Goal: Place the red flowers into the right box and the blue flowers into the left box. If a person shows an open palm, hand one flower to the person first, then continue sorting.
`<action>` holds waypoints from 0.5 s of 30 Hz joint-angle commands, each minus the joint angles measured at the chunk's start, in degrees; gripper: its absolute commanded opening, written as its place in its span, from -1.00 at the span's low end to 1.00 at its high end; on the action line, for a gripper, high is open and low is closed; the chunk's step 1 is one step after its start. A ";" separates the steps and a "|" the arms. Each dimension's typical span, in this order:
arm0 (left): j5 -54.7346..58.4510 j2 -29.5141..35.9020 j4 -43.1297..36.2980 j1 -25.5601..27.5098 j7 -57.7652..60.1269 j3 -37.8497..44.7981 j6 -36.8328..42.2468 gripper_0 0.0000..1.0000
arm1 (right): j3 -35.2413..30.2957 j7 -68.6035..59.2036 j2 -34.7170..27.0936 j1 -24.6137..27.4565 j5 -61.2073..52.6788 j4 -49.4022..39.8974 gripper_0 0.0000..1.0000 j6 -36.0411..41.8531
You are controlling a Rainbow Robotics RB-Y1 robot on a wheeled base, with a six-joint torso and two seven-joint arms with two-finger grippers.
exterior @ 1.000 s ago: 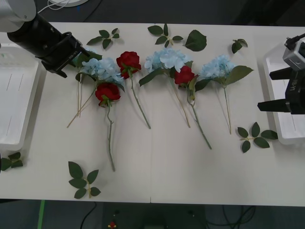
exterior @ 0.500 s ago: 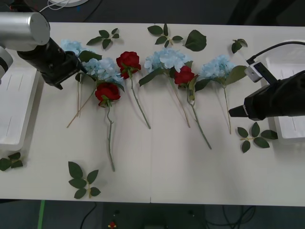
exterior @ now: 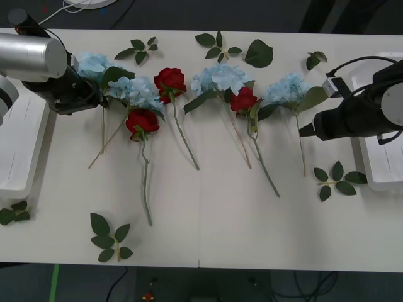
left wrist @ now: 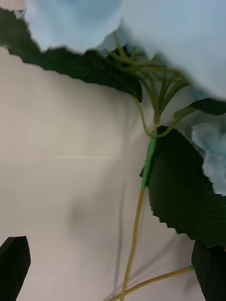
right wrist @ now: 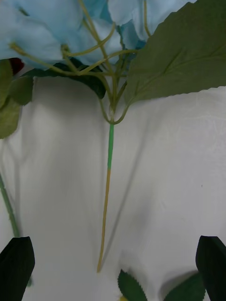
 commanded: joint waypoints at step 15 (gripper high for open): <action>-5.09 -4.51 0.67 1.85 -1.06 -6.21 -7.32 1.00 | 9.80 -0.74 12.43 -10.67 6.13 17.11 1.00 -9.80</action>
